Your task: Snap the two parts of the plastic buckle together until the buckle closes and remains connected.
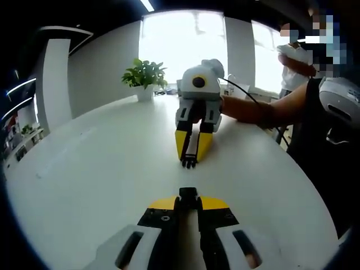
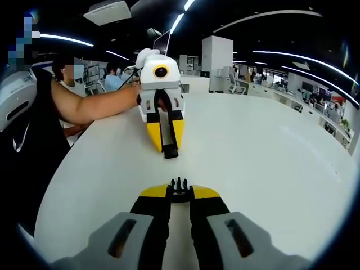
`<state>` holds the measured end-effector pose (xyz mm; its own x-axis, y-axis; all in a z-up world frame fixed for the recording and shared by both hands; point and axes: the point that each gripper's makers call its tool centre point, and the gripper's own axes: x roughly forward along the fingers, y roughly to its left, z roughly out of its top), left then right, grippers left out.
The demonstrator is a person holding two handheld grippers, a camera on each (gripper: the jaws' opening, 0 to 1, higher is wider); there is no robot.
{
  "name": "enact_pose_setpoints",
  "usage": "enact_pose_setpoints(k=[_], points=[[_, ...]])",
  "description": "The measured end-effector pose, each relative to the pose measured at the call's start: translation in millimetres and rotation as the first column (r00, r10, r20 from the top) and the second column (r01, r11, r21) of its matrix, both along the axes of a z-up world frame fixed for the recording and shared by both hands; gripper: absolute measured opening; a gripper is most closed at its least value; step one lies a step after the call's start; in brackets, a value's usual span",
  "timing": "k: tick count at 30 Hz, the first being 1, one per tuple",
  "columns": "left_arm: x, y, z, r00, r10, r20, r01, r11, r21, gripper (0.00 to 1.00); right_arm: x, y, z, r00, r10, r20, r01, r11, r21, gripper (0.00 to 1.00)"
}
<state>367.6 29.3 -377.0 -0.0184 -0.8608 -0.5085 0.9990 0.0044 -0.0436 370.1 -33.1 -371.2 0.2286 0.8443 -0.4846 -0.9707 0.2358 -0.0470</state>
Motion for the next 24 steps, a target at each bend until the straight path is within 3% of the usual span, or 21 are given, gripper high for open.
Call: enact_pose_setpoints(k=[24], points=[[-2.3, -3.1, -0.8, 1.0, -0.011, 0.002, 0.011, 1.0, -0.006, 0.11, -3.2, 5.1, -0.8, 1.0, 0.014, -0.001, -0.014, 1.0, 0.001, 0.12]])
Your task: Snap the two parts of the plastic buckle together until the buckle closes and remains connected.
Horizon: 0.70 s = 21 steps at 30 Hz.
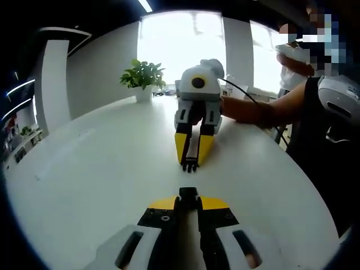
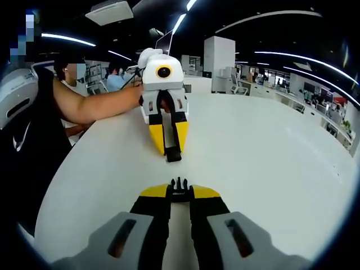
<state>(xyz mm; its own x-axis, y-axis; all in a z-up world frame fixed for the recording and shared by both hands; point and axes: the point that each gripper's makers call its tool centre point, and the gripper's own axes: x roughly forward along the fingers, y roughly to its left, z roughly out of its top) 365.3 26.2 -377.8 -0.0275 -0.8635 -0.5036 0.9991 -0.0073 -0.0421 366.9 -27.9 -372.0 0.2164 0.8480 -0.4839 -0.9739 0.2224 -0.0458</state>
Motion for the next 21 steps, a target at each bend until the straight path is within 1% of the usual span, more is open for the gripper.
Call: enact_pose_setpoints(k=[21], points=[[0.3, -2.3, 0.0, 1.0, -0.002, -0.005, 0.002, 1.0, -0.006, 0.11, -0.9, 2.7, -0.3, 1.0, 0.005, 0.005, -0.005, 1.0, 0.0, 0.12]])
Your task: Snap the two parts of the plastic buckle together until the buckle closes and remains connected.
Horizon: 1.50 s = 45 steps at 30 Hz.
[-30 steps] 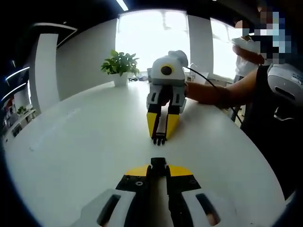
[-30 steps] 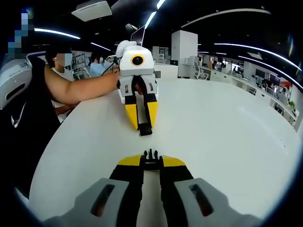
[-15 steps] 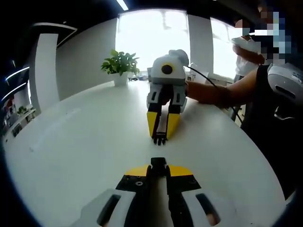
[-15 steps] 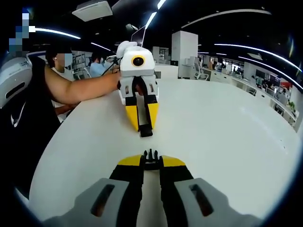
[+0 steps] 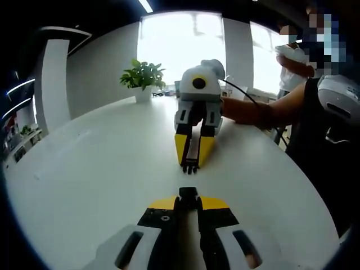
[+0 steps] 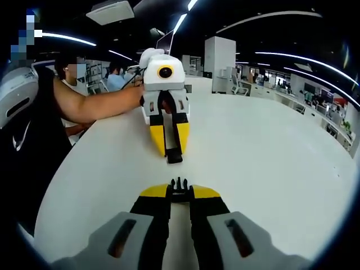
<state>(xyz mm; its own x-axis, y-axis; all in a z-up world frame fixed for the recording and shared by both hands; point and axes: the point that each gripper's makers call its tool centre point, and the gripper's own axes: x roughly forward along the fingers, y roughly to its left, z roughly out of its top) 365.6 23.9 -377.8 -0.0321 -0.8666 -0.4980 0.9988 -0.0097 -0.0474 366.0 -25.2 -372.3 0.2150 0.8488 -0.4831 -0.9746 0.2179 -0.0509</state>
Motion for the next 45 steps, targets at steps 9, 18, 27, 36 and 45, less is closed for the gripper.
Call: enact_pose_setpoints(k=[9, 18, 27, 36, 45], points=[[-0.8, -0.8, 0.4, 1.0, -0.001, 0.002, 0.001, 1.0, -0.001, 0.11, 0.0, -0.1, 0.9, 1.0, 0.0, 0.002, 0.0, 1.0, 0.001, 0.12], [-2.3, -3.0, 0.2, 1.0, -0.005, 0.0, 0.005, 1.0, -0.002, 0.11, -1.0, 0.8, 0.4, 1.0, 0.006, 0.003, -0.006, 1.0, -0.003, 0.12], [-5.3, -5.3, 0.0, 1.0, -0.015, -0.001, 0.015, 1.0, -0.004, 0.11, -1.2, 0.8, 0.5, 1.0, 0.009, 0.007, -0.009, 1.0, -0.002, 0.12], [-5.8, -8.5, 0.3, 1.0, -0.022, 0.016, 0.022, 1.0, -0.012, 0.11, -3.1, 0.9, 1.0, 1.0, 0.014, 0.012, -0.014, 1.0, -0.003, 0.12], [-6.4, -10.4, 0.2, 0.999, -0.029, 0.02, 0.029, 0.999, -0.016, 0.11, -3.8, 0.8, 1.1, 1.0, 0.015, 0.013, -0.015, 1.0, -0.002, 0.12]])
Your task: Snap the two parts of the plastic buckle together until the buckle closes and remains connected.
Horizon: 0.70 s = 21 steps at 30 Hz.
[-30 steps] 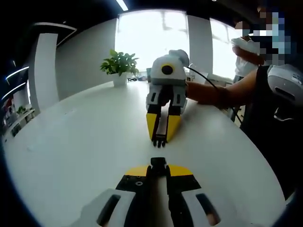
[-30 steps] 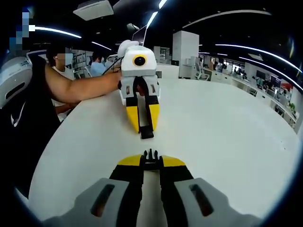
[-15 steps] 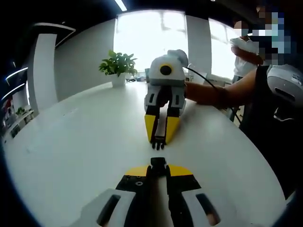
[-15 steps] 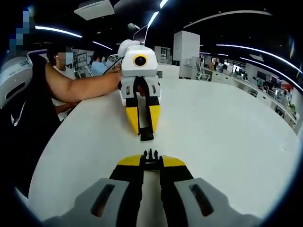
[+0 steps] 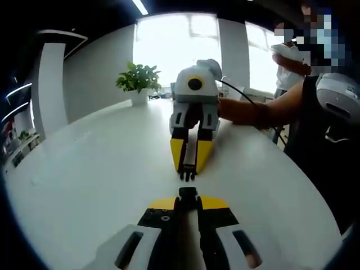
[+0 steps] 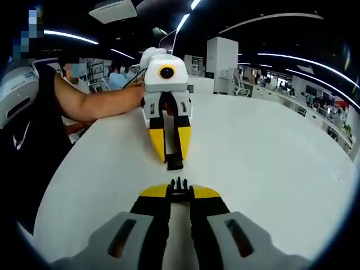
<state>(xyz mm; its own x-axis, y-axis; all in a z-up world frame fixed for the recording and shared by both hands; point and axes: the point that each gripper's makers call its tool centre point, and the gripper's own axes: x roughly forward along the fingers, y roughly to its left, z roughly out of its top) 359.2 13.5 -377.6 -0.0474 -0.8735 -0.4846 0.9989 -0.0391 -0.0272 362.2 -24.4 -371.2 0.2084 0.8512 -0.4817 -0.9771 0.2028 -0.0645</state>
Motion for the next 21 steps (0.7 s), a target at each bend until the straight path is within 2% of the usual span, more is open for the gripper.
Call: enact_pose_setpoints(k=[21], points=[[-3.1, -4.0, -0.2, 1.0, -0.015, -0.008, 0.015, 1.0, -0.011, 0.11, -2.8, 5.3, -0.6, 1.0, 0.014, 0.0, -0.014, 1.0, 0.008, 0.12]])
